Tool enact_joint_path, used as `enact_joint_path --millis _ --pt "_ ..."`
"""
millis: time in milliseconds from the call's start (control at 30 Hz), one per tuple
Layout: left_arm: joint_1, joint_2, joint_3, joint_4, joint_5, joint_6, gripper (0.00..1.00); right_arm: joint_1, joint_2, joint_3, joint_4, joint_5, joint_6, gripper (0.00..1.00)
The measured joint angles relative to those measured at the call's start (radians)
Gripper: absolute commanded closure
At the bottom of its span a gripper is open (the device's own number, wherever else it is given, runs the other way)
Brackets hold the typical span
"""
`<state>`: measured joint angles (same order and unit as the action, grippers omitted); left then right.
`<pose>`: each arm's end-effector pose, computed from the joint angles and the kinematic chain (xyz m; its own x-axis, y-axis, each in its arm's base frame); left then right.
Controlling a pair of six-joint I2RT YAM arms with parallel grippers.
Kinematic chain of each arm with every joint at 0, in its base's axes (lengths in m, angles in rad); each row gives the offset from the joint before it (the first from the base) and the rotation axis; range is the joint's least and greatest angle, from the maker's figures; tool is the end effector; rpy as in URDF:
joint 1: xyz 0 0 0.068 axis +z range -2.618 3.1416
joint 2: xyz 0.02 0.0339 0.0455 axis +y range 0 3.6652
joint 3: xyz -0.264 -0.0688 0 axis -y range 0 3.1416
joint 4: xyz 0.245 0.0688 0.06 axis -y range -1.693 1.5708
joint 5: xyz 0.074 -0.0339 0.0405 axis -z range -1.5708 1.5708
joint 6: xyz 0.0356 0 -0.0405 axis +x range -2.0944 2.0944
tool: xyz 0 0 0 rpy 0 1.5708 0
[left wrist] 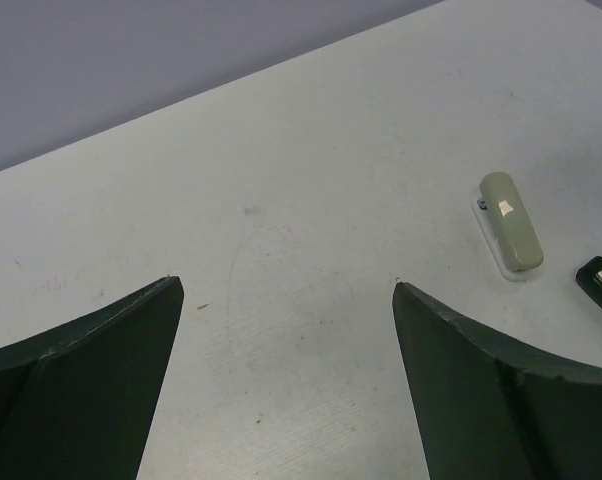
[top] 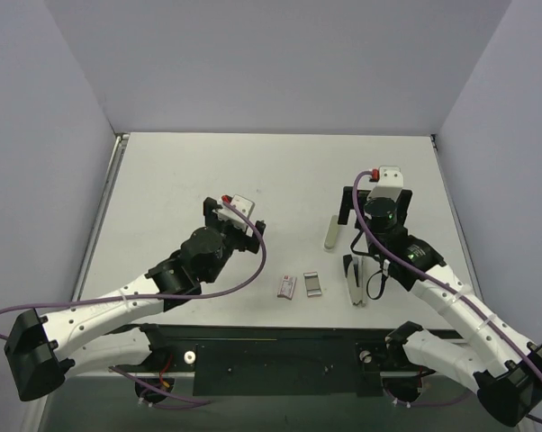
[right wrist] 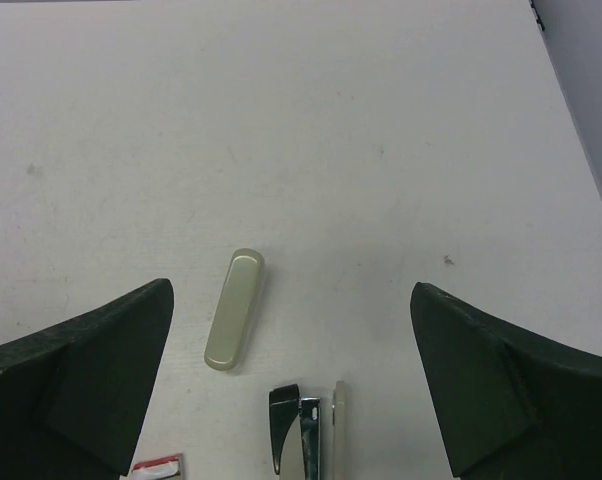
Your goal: Unload the staples from the stapler
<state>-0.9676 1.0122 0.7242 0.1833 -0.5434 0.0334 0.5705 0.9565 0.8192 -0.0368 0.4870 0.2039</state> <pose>0.1490 -0.1839 0.3144 -0.0455 0.1164 -0.9922 0.4149 0.9057 0.0872 0.1964 0.1062 0.3369 -0.1609 0.1094 -0.9809 -0.0580 0.9911 0.1200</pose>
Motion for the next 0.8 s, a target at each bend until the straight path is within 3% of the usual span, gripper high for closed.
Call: enact_joint_path --millis 400,800 --pt "-0.003 0.056 -0.009 -0.053 -0.011 -0.035 0.03 -0.005 -0.015 -0.01 -0.048 0.1 0.105 0.0" --pt "-0.026 0.045 0.013 -0.117 -0.002 -0.118 0.03 -0.013 0.024 -0.009 -0.066 0.018 0.076 0.0"
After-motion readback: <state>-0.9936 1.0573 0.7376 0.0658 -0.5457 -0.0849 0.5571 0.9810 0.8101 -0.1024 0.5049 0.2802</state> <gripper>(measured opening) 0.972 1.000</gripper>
